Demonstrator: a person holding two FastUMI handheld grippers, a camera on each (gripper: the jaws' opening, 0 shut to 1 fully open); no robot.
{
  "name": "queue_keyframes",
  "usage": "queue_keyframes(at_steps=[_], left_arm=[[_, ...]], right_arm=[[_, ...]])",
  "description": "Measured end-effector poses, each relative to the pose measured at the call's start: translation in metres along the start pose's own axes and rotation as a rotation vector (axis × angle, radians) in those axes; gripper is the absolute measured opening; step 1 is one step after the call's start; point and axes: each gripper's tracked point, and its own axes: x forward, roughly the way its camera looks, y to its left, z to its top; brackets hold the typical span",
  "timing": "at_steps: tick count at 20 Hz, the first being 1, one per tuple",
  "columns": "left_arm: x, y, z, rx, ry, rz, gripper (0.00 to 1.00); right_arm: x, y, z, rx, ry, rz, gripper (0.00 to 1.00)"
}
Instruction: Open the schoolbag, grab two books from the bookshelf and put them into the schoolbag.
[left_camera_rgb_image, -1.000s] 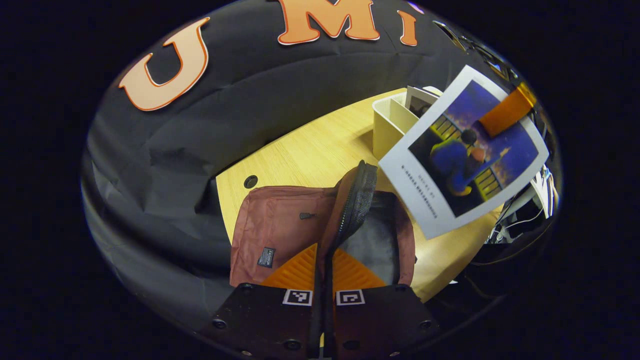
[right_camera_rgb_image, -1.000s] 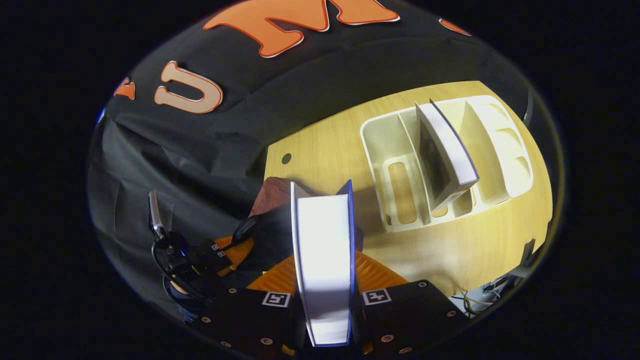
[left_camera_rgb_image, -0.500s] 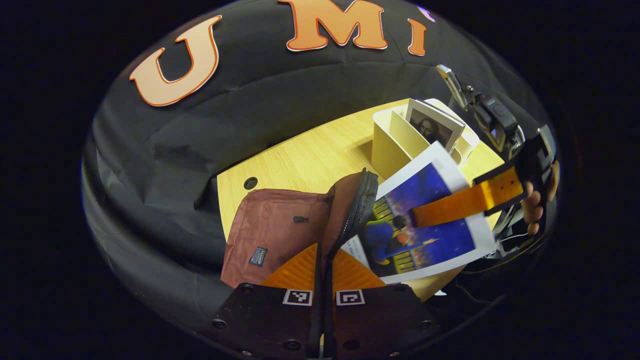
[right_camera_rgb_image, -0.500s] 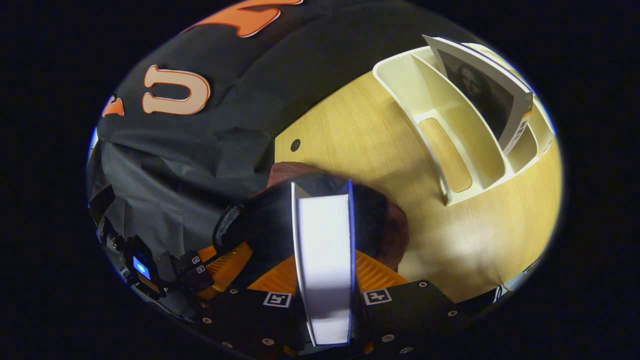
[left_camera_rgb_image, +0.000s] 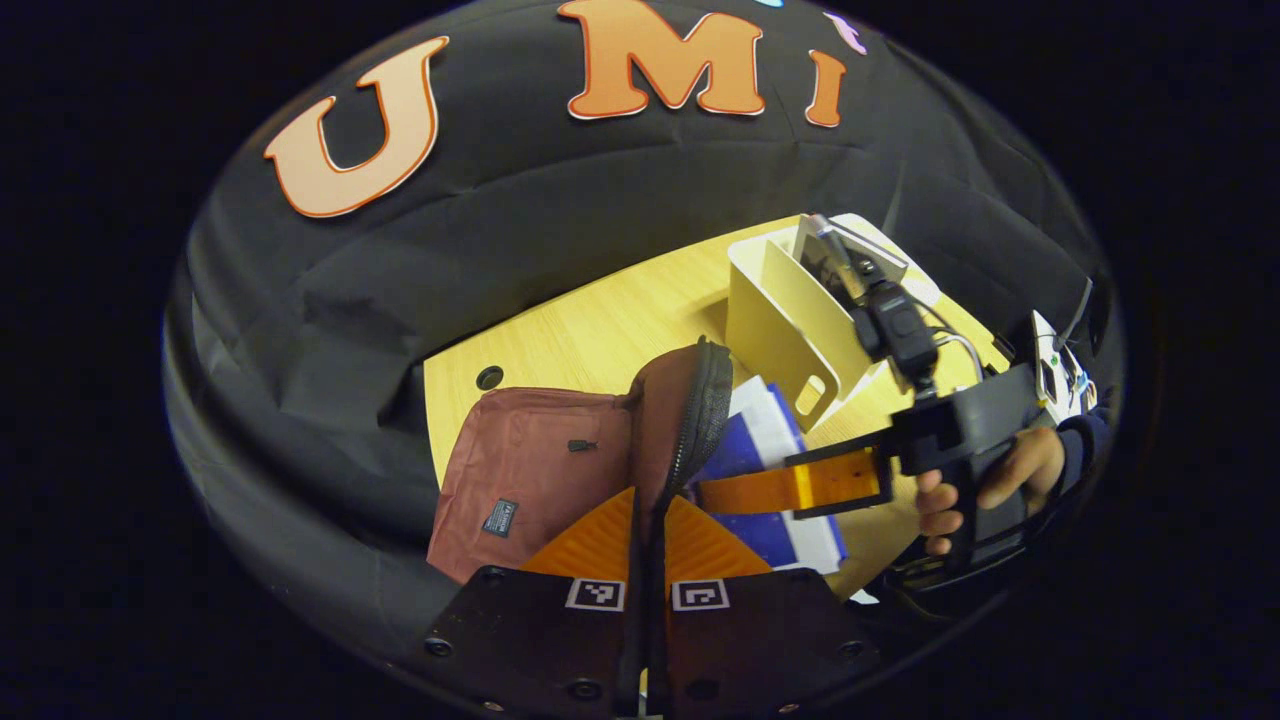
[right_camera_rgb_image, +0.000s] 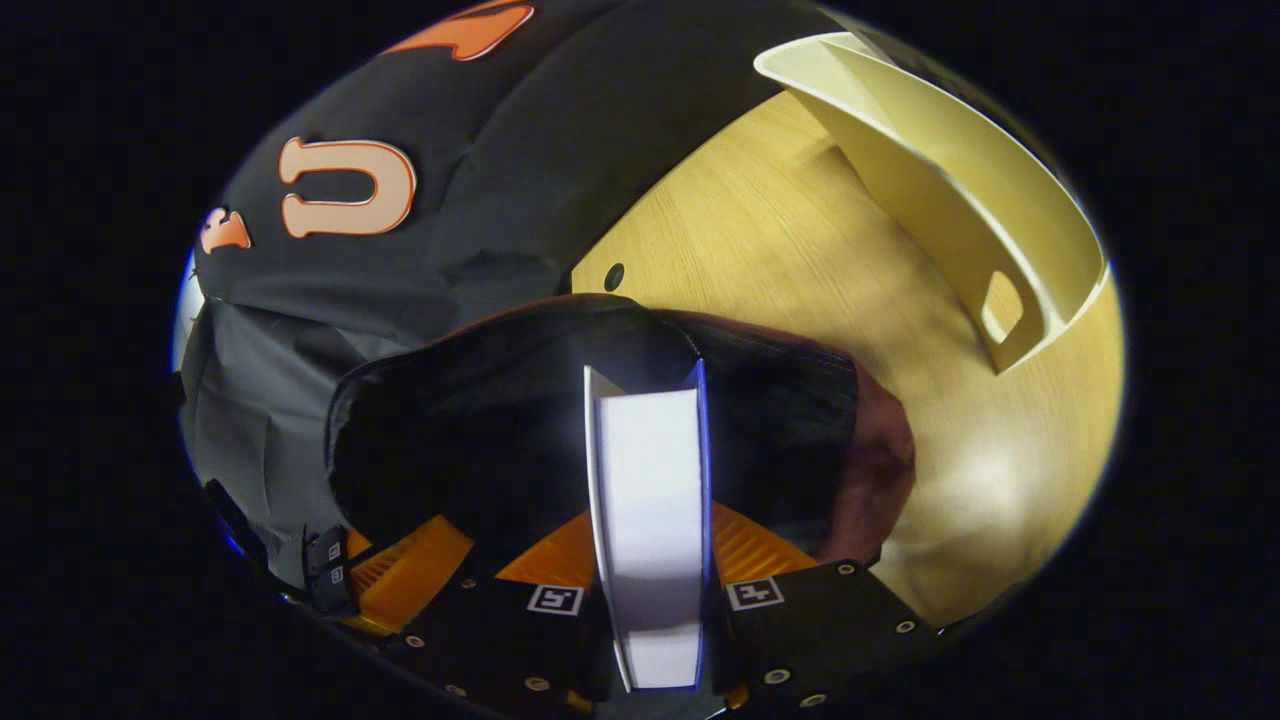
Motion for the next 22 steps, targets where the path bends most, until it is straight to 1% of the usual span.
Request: queue_keyframes(at_steps=[3, 7, 9, 11, 13, 14, 15, 16, 17, 18, 19, 22], left_arm=[[0.002, 0.001, 0.001, 0.011, -0.011, -0.002, 0.03], [0.002, -0.004, 0.000, -0.012, -0.022, -0.005, 0.02], [0.003, -0.008, -0.002, -0.019, -0.015, -0.004, 0.02], [0.006, -0.009, -0.005, -0.005, 0.003, 0.007, 0.02], [0.009, -0.006, -0.007, -0.005, 0.019, 0.019, 0.02], [0.010, -0.004, -0.007, -0.016, 0.022, 0.019, 0.02], [0.013, -0.005, -0.006, -0.032, 0.023, 0.019, 0.02], [0.015, -0.003, -0.005, -0.045, 0.022, 0.025, 0.02], [0.015, 0.000, -0.006, -0.054, 0.022, 0.032, 0.02], [0.017, 0.001, -0.007, -0.062, 0.023, 0.036, 0.02], [0.018, 0.002, -0.007, -0.068, 0.023, 0.038, 0.02], [0.022, 0.000, -0.008, -0.089, 0.027, 0.036, 0.02]], right_arm=[[0.020, 0.000, -0.002, 0.015, -0.009, 0.007, 0.37], [0.036, 0.004, -0.006, 0.066, -0.007, 0.047, 0.37], [0.049, 0.004, -0.002, 0.072, -0.023, 0.050, 0.37], [0.058, -0.001, 0.003, 0.054, -0.057, 0.027, 0.38], [0.058, -0.014, 0.003, 0.041, -0.063, -0.048, 0.44], [0.060, -0.024, 0.000, 0.017, -0.059, -0.090, 0.36], [0.052, -0.030, 0.001, -0.002, -0.051, -0.123, 0.59], [0.046, -0.039, 0.001, -0.023, -0.042, -0.159, 0.59], [0.037, -0.049, -0.001, -0.051, -0.027, -0.209, 0.82], [0.029, -0.061, -0.004, -0.080, -0.005, -0.252, 0.77], [0.017, -0.068, -0.003, -0.105, -0.002, -0.272, 0.96], [-0.016, -0.084, 0.004, -0.199, 0.030, -0.329, 0.97]])
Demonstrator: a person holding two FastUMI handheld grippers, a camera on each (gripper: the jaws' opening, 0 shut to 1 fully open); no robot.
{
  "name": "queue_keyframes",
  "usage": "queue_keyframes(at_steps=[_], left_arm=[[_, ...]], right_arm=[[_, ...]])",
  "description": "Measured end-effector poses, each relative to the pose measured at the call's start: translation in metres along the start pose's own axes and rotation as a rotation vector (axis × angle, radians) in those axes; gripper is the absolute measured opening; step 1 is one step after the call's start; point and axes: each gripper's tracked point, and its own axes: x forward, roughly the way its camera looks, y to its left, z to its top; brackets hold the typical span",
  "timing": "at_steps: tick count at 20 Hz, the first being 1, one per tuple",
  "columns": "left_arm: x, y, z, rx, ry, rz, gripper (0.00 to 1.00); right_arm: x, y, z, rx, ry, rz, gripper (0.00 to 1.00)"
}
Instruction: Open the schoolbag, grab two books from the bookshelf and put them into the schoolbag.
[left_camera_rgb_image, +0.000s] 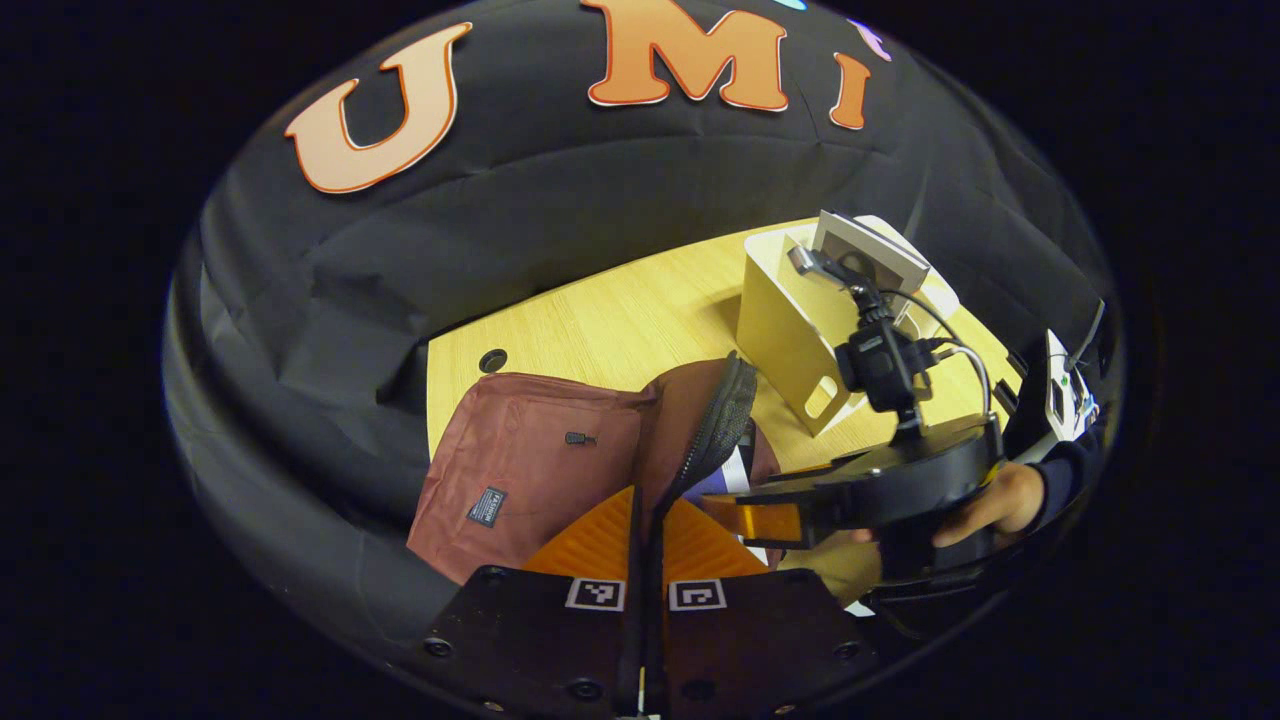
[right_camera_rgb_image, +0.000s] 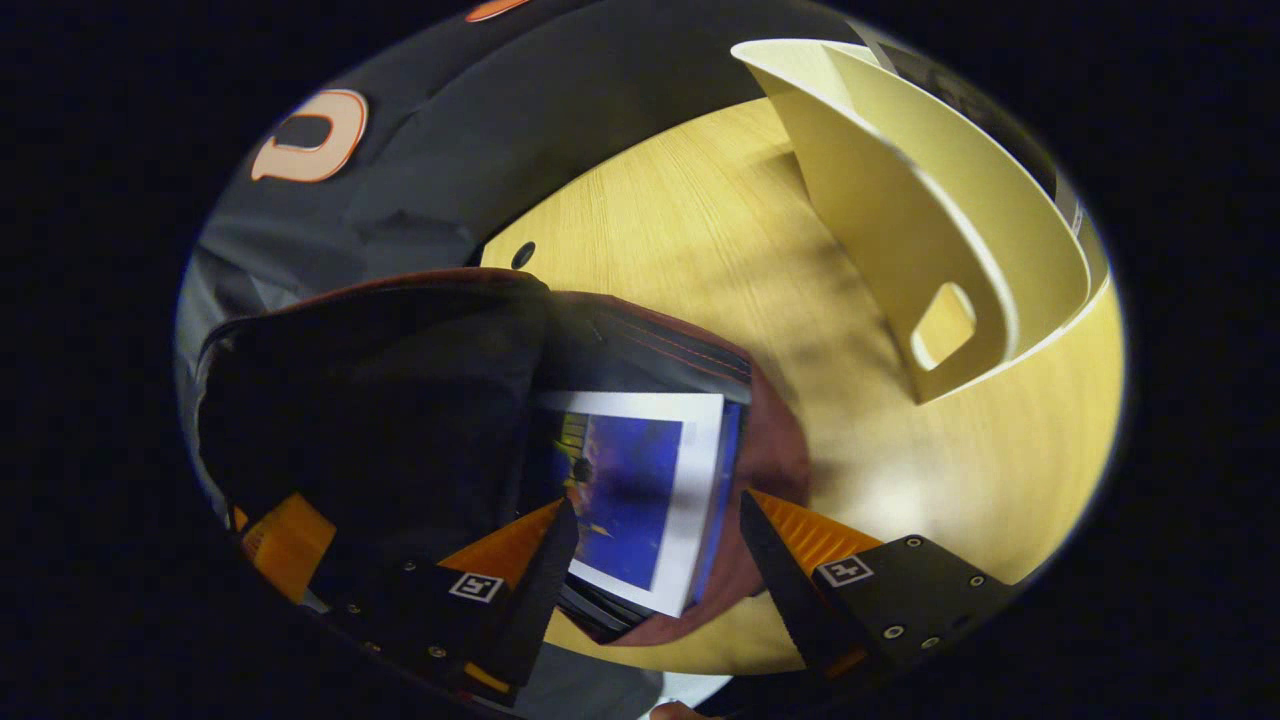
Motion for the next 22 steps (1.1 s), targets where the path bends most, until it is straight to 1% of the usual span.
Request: queue_keyframes(at_steps=[2, 5, 11, 12, 13, 15, 18, 22], left_arm=[[0.003, -0.002, -0.002, 0.008, 0.006, 0.006, 0.02], [0.008, -0.007, -0.005, 0.021, 0.013, 0.005, 0.02], [0.020, -0.011, -0.010, 0.009, 0.023, 0.001, 0.02], [0.022, -0.011, -0.010, 0.005, 0.023, 0.003, 0.07], [0.023, -0.010, -0.012, 0.003, 0.023, 0.001, 0.02], [0.026, -0.010, -0.014, -0.002, 0.026, -0.002, 0.02], [0.031, -0.011, -0.015, -0.009, 0.036, -0.005, 0.02], [0.038, -0.008, -0.017, -0.018, 0.044, -0.003, 0.02]], right_arm=[[-0.022, -0.023, 0.001, -0.078, 0.005, -0.054, 0.98], [-0.056, -0.045, 0.020, -0.165, -0.033, -0.117, 0.98], [-0.126, -0.079, 0.056, -0.305, -0.085, -0.199, 0.98], [-0.137, -0.084, 0.064, -0.326, -0.098, -0.212, 0.98], [-0.149, -0.091, 0.074, -0.350, -0.121, -0.238, 0.98], [-0.173, -0.105, 0.098, -0.403, -0.155, -0.289, 0.98], [-0.204, -0.112, 0.132, -0.405, -0.180, -0.330, 0.98], [-0.225, -0.130, 0.178, -0.454, -0.194, -0.397, 0.98]])
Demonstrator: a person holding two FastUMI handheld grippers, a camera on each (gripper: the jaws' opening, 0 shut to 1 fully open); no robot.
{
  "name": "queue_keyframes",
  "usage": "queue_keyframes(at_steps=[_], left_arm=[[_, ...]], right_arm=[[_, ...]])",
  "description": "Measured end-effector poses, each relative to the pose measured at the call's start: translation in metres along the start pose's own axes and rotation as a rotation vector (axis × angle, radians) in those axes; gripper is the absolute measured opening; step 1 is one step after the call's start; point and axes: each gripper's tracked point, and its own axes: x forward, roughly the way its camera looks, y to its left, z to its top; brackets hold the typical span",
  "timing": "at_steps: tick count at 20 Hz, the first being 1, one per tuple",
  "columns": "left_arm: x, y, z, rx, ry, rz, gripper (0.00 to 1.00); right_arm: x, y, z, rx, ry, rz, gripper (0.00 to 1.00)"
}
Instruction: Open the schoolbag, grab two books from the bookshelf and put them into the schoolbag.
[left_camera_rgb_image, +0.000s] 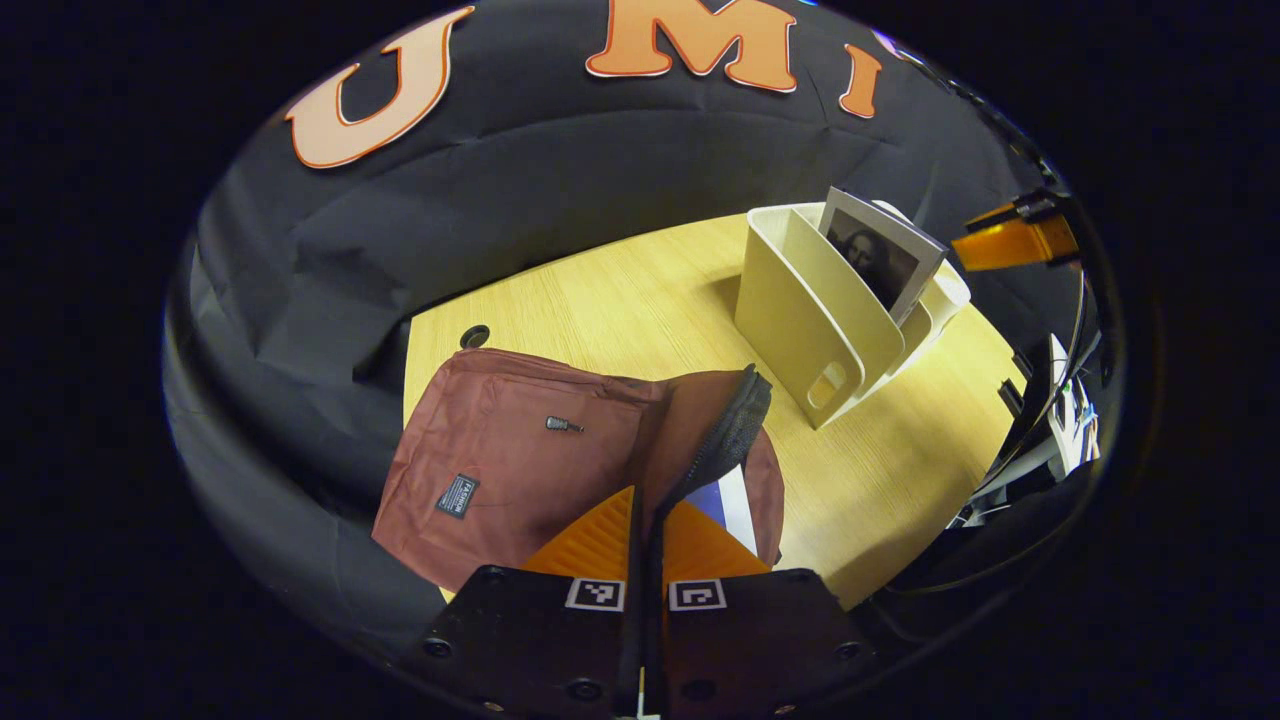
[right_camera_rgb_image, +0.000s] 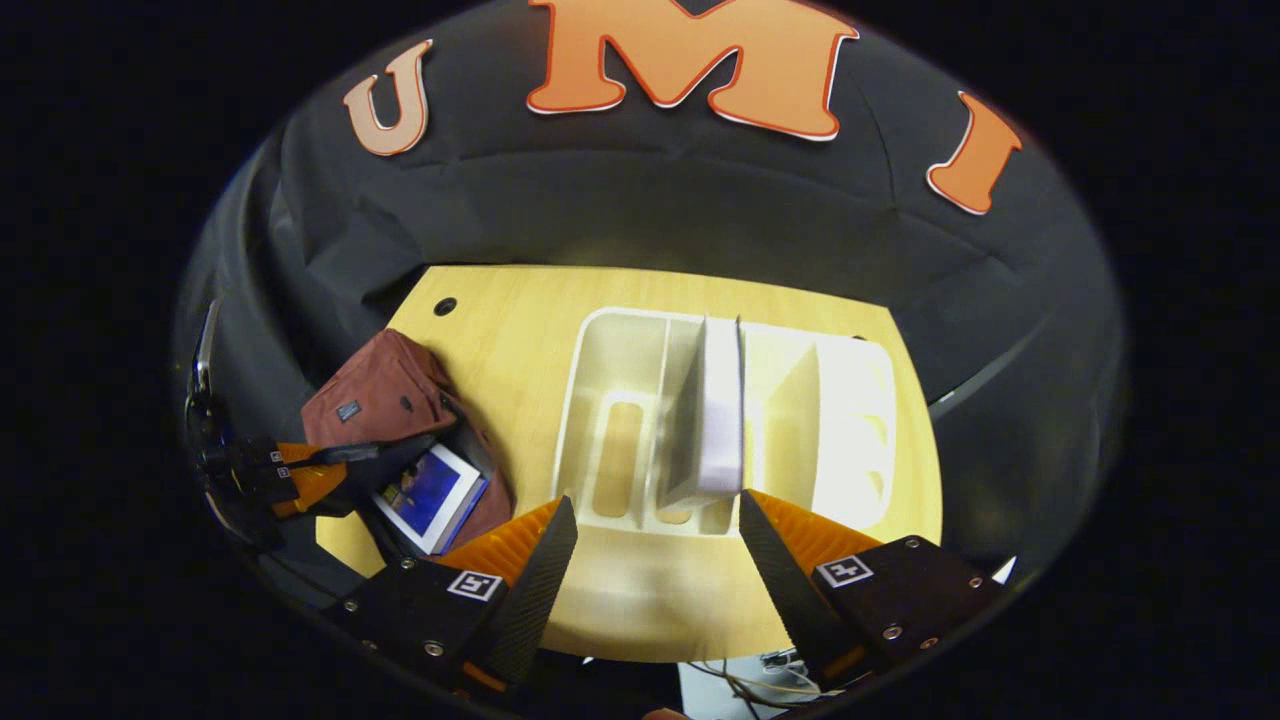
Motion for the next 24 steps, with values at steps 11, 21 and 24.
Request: queue_keyframes(at_steps=[11, 21, 24], left_arm=[[0.012, 0.006, -0.002, -0.040, 0.051, 0.021, 0.02], [0.023, 0.009, -0.004, -0.060, 0.100, 0.032, 0.02], [0.023, 0.011, -0.003, -0.054, 0.100, 0.028, 0.02]], right_arm=[[0.096, -0.043, 0.044, -0.057, 0.177, -0.024, 0.92], [0.139, -0.032, 0.037, 0.021, 0.329, 0.023, 0.45], [0.135, -0.029, 0.034, 0.044, 0.353, 0.025, 0.37]])
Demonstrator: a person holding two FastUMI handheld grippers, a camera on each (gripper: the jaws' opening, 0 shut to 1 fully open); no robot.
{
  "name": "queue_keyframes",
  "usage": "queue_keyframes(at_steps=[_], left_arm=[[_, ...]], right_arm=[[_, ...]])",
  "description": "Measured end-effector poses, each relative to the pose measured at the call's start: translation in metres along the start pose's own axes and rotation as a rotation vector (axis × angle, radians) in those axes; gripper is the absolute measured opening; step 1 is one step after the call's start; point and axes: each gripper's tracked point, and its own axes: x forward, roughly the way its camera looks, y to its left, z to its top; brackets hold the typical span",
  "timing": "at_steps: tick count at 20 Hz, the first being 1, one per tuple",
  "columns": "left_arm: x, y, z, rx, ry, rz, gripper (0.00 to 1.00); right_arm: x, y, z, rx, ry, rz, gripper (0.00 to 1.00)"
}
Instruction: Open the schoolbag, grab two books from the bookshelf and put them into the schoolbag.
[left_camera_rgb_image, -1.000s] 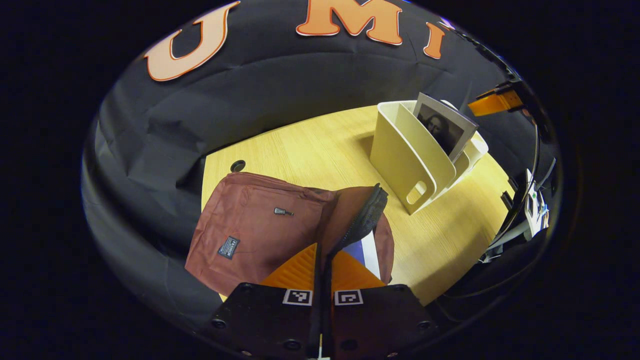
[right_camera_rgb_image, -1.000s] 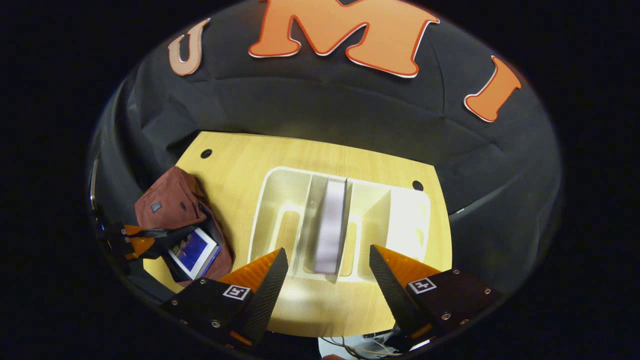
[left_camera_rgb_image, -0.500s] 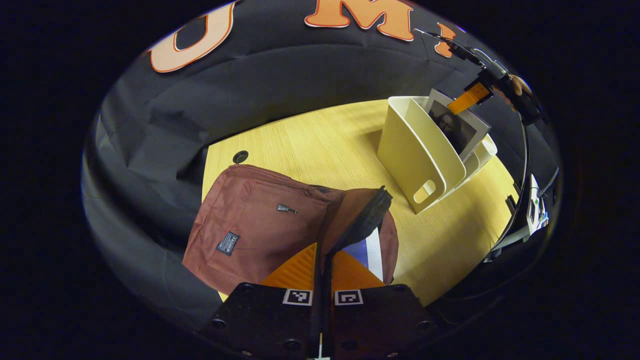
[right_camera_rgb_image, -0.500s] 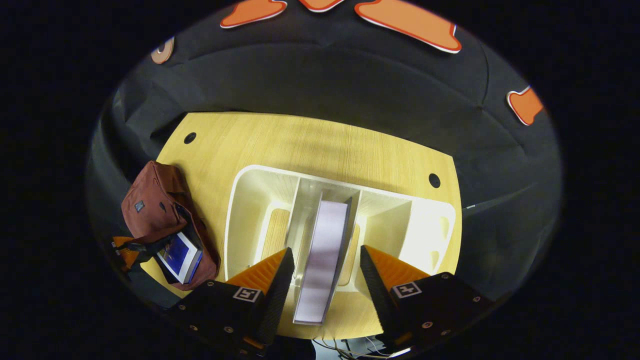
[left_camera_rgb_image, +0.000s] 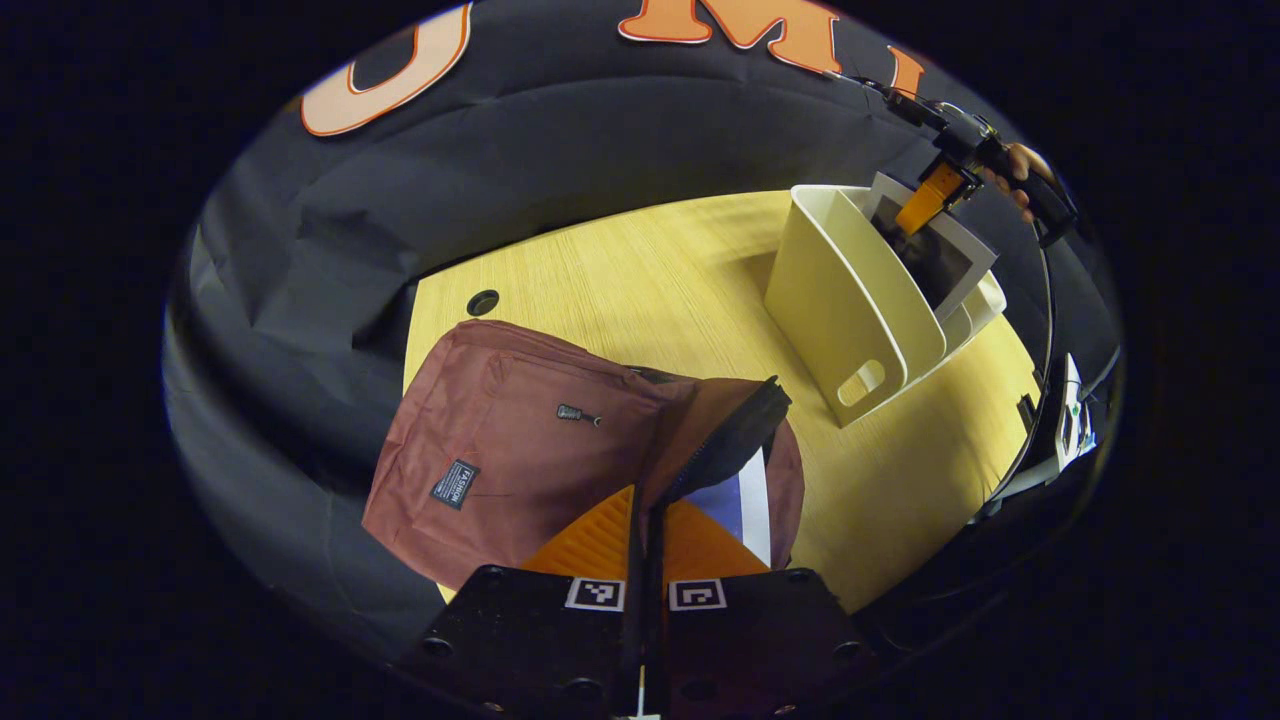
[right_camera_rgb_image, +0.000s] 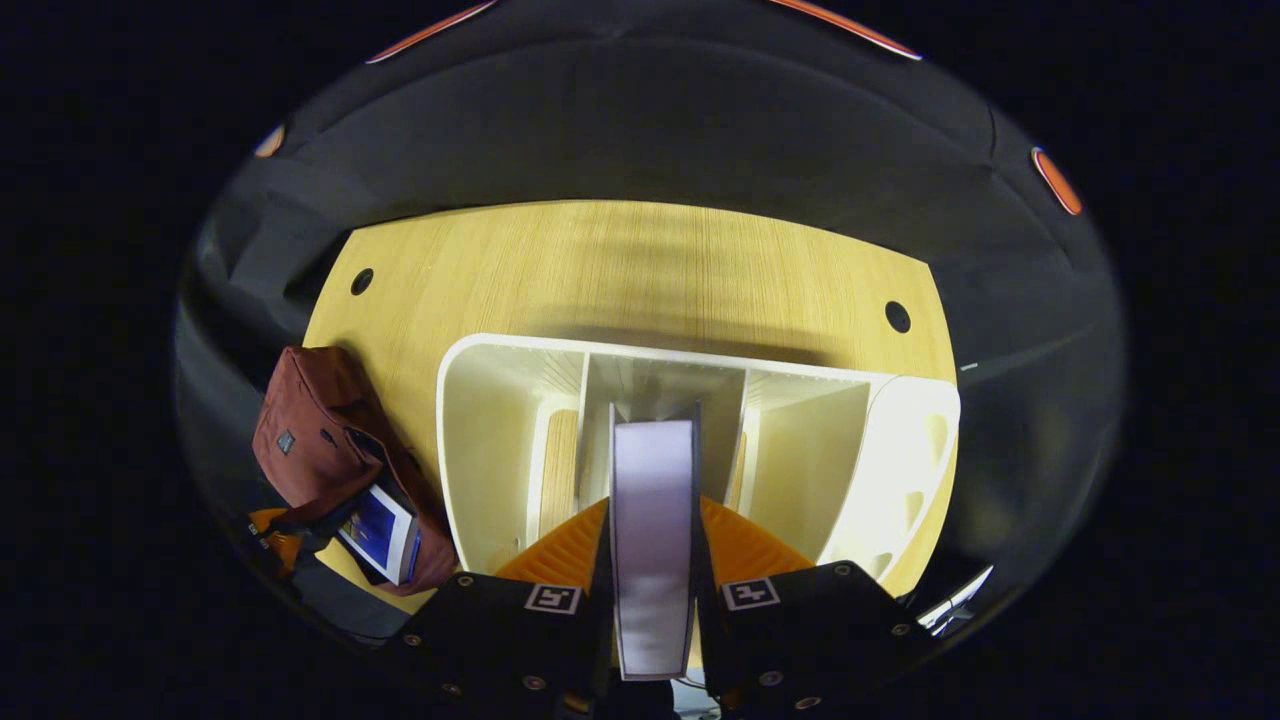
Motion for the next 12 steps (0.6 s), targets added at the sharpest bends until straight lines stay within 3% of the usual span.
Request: queue_keyframes(at_steps=[1, 2, 12], left_arm=[[0.001, 0.000, -0.001, 0.002, -0.001, -0.003, 0.02], [0.001, 0.000, -0.001, 0.001, -0.002, -0.006, 0.02], [-0.004, 0.001, -0.004, -0.003, -0.037, -0.032, 0.02]], right_arm=[[-0.001, 0.000, -0.002, -0.004, 0.002, 0.005, 0.44], [-0.007, -0.001, -0.002, -0.006, -0.002, -0.003, 0.35], [-0.112, -0.018, 0.001, 0.050, -0.160, 0.024, 0.33]])
